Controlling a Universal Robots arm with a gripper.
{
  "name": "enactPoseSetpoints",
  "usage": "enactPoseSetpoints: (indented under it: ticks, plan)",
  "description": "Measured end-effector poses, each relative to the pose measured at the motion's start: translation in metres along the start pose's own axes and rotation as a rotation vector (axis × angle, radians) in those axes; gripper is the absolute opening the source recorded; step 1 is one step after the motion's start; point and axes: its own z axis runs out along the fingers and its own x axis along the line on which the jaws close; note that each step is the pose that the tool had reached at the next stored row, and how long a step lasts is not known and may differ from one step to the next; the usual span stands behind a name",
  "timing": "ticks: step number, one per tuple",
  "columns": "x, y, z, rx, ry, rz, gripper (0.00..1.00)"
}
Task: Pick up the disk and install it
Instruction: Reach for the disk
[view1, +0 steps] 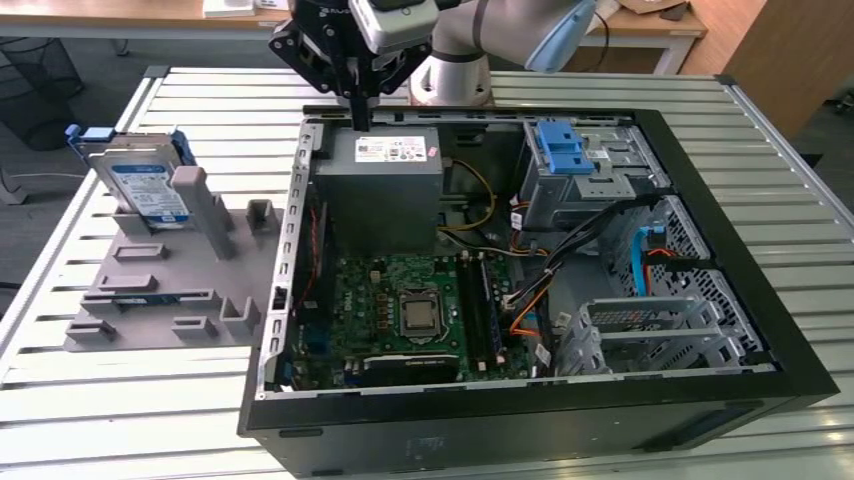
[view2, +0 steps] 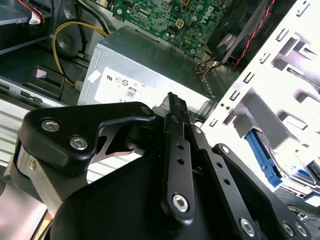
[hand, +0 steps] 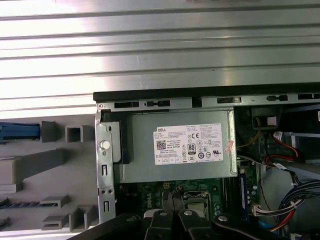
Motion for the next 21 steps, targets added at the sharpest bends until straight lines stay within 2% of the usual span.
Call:
enactPoseSetpoints:
  ticks: [17,21]
  plan:
    - [0.0039,-0.0003,0.0006,-0.0002,-0.0002,0.000,0.11]
    - [0.0066,-0.0005,0.0004,0.0000,0.0000,0.000,0.11]
